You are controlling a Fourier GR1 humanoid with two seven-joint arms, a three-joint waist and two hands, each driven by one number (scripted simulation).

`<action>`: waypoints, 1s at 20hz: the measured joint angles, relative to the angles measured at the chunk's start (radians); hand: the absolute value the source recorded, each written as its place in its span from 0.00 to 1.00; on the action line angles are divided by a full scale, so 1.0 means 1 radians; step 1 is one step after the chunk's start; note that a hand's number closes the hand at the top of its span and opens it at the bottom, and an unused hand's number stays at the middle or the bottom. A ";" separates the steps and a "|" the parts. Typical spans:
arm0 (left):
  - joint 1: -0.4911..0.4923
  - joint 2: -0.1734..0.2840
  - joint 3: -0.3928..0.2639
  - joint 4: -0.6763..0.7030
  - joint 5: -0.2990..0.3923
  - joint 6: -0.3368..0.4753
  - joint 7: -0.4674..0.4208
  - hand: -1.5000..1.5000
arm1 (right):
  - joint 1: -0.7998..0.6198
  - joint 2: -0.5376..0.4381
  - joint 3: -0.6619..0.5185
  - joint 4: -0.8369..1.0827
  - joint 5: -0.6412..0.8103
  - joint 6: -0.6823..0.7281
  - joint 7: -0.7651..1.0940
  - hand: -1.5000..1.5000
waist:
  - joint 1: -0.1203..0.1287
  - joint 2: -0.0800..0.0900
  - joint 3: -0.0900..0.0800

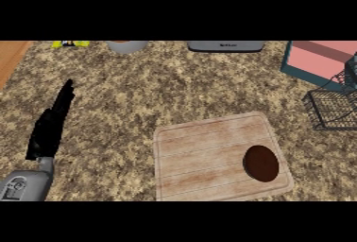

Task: Pick the squash from the cutting board and place it in the tiered basket

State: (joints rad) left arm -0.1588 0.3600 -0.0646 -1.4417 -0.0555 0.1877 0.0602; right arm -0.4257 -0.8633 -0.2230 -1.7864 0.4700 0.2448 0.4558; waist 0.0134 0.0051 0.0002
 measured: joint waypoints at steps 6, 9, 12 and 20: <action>-0.015 0.001 0.021 0.026 -0.005 -0.017 -0.010 0.50 | -0.043 -0.043 0.016 0.262 0.153 -0.095 -0.180 1.00 | 0.003 0.001 0.000; -0.001 -0.005 0.023 0.010 -0.012 -0.025 -0.007 0.50 | -0.061 -0.058 0.002 0.385 0.170 -0.115 -0.292 1.00 | 0.001 -0.001 0.000; 0.012 -0.009 0.034 -0.005 -0.017 -0.031 -0.007 0.50 | -0.073 -0.063 -0.011 0.473 0.170 -0.117 -0.387 1.00 | -0.002 -0.002 0.000; -0.011 -0.029 0.043 0.007 -0.044 -0.037 0.003 0.50 | -0.137 -0.039 -0.016 0.726 0.156 -0.093 -0.572 1.00 | -0.001 -0.002 0.000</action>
State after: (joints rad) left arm -0.1702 0.3311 -0.0213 -1.4343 -0.0999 0.1507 0.0628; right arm -0.5627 -0.9018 -0.2386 -1.0608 0.6261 0.1520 -0.1165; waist 0.0124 0.0034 0.0004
